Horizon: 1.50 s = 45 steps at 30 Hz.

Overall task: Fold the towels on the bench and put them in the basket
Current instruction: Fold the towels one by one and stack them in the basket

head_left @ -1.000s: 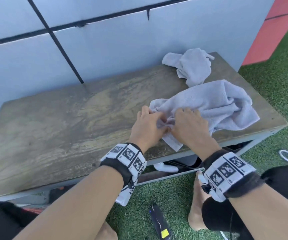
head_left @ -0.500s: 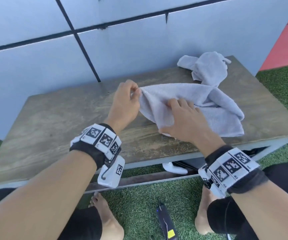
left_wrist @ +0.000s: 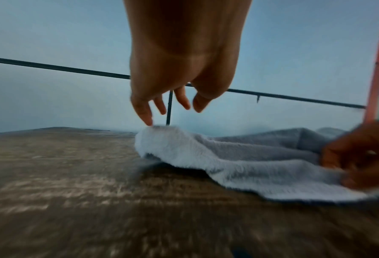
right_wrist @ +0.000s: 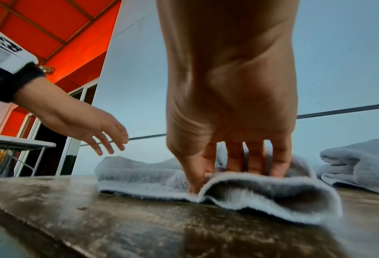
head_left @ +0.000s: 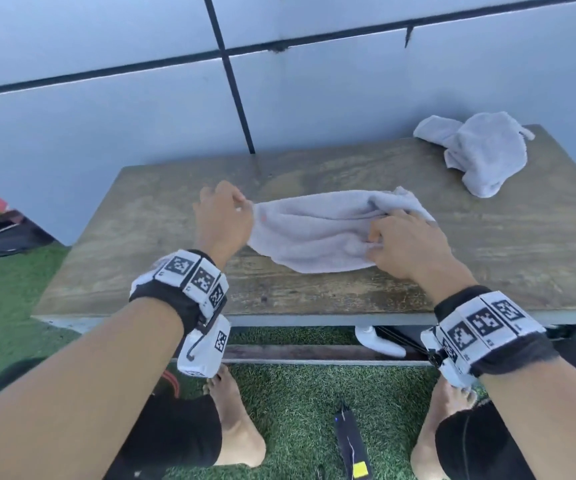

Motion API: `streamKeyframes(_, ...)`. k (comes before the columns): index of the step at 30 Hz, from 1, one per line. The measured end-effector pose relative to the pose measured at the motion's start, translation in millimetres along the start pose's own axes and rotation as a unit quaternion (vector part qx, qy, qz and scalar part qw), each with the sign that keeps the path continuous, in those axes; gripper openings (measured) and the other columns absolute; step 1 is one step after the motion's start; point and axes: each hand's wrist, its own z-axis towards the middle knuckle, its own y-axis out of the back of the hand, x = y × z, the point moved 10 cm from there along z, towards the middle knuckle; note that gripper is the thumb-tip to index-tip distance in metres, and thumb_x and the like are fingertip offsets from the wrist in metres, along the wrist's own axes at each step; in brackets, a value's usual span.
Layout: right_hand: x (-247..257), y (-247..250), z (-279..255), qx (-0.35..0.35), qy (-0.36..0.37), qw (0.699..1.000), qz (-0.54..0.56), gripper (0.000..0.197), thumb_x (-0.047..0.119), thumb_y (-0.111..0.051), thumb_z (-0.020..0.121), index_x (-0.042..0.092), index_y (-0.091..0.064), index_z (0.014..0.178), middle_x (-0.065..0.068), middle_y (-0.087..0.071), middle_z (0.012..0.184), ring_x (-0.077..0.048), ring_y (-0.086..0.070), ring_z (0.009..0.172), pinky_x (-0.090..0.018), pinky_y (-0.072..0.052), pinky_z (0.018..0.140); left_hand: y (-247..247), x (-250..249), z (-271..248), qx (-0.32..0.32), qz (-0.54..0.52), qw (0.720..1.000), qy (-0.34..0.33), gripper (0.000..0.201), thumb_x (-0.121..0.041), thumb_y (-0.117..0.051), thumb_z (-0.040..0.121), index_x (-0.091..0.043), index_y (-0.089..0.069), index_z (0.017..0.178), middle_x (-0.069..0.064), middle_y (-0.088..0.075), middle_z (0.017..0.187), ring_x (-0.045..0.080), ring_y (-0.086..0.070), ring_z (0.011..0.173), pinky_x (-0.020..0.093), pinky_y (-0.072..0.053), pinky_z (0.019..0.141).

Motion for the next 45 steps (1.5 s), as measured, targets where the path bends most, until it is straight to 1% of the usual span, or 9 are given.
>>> streamKeyframes(6, 42.2, 21.1, 5.1, -0.033, 0.046, 0.997, 0.055, 0.021, 0.021, -0.046, 0.096, 0.021, -0.06, 0.112, -0.005, -0.063, 0.108, -0.029, -0.058, 0.106, -0.034, -0.04, 0.082, -55.2, -66.0, -72.0, 0.212, -0.072, 0.966, -0.133, 0.044, -0.051, -0.073, 0.083, -0.028, -0.052, 0.115, -0.006, -0.044, 0.125, 0.011, -0.044, 0.112, 0.026, -0.039, 0.082)
streamKeyframes(8, 56.4, 35.5, 4.4, -0.064, 0.064, 0.988, 0.127, 0.011, 0.022, -0.046, 0.096, 0.023, -0.051, 0.106, -0.005, -0.06, 0.097, -0.033, -0.058, 0.093, -0.04, -0.046, 0.079, -63.9, -76.2, -75.7, 0.21, -0.061, 0.962, -0.165, 0.049, -0.048, -0.076, 0.08, -0.025, -0.049, 0.114, -0.007, -0.048, 0.116, 0.011, -0.046, 0.103, 0.026, -0.042, 0.074)
streamKeyframes(11, 67.1, 36.9, 6.0, -0.09, 0.101, 0.968, 0.211, 0.003, 0.025, -0.043, 0.101, 0.022, -0.042, 0.102, -0.001, -0.056, 0.083, -0.031, -0.054, 0.078, -0.04, -0.042, 0.066, -52.6, -80.3, -66.0, 0.138, -0.117, 0.964, -0.195, 0.01, -0.024, -0.062, 0.091, -0.017, -0.058, 0.096, -0.005, -0.063, 0.091, 0.012, -0.056, 0.077, 0.028, -0.044, 0.062)
streamKeyframes(14, 70.5, 39.6, 1.1, -0.106, 0.141, 0.94, 0.294, 0.022, 0.045, -0.047, 0.1, 0.023, -0.043, 0.103, 0.007, -0.054, 0.074, -0.019, -0.053, 0.067, -0.038, -0.041, 0.057, -31.0, -74.2, -55.2, 0.095, -0.124, 0.971, -0.181, 0.02, -0.016, -0.05, 0.098, -0.013, -0.06, 0.081, -0.008, -0.055, 0.068, 0.005, -0.046, 0.057, 0.021, -0.033, 0.054)
streamKeyframes(19, 83.0, 39.8, -7.5, -0.14, 0.202, 0.942, 0.23, 0.016, 0.056, -0.055, 0.09, 0.047, -0.042, 0.087, 0.015, -0.051, 0.086, -0.001, -0.049, 0.073, -0.031, -0.039, 0.06, -14.2, -77.1, -49.6, 0.121, -0.099, 0.966, -0.205, 0.029, -0.018, -0.052, 0.101, -0.004, -0.057, 0.076, -0.007, -0.04, 0.055, 0.004, -0.035, 0.044, 0.018, -0.026, 0.046)
streamKeyframes(24, 70.3, 42.3, -0.8, -0.165, 0.147, 0.958, 0.18, 0.012, 0.019, -0.048, 0.092, 0.029, -0.054, 0.097, 0.008, -0.053, 0.087, -0.022, -0.051, 0.076, -0.031, -0.036, 0.058, 6.1, -60.8, -39.2, 0.056, -0.075, 0.981, -0.168, 0.043, -0.026, -0.052, 0.103, -0.009, -0.043, 0.064, -0.004, -0.034, 0.055, 0.009, -0.027, 0.046, 0.025, -0.023, 0.048)
streamKeyframes(30, 23.2, 53.5, 6.5, -0.19, 0.028, 0.957, 0.217, 0.026, 0.014, -0.043, 0.09, 0.026, -0.066, 0.095, 0.004, -0.065, 0.098, -0.026, -0.059, 0.094, -0.041, -0.051, 0.076, 48.3, -16.4, -19.9, -0.052, -0.08, 0.993, -0.067, 0.047, -0.028, -0.047, 0.103, -0.014, -0.029, 0.062, -0.002, -0.031, 0.055, 0.016, -0.028, 0.049, 0.033, -0.022, 0.049)
streamKeyframes(38, 86.1, 31.5, -6.7, -0.058, 0.148, 0.924, 0.349, 0.032, 0.061, -0.061, 0.087, 0.031, -0.062, 0.099, 0.014, -0.067, 0.09, -0.005, -0.063, 0.078, -0.026, -0.053, 0.067, 16.6, -40.9, -37.2, 0.099, -0.092, 0.985, -0.105, 0.039, -0.032, -0.044, 0.105, -0.015, -0.037, 0.071, -0.005, -0.035, 0.057, 0.006, -0.029, 0.044, 0.02, -0.024, 0.046)
streamKeyframes(45, 88.0, 26.0, -4.2, -0.098, 0.142, 0.934, 0.312, 0.019, 0.036, -0.055, 0.096, 0.024, -0.056, 0.082, 0.009, -0.065, 0.08, -0.02, -0.062, 0.07, -0.046, -0.056, 0.067, 0.6, -57.6, -52.5, 0.151, -0.13, 0.974, -0.107, 0.044, -0.041, -0.053, 0.1, -0.023, -0.04, 0.062, -0.014, -0.036, 0.048, 0.002, -0.032, 0.04, 0.014, -0.025, 0.041)
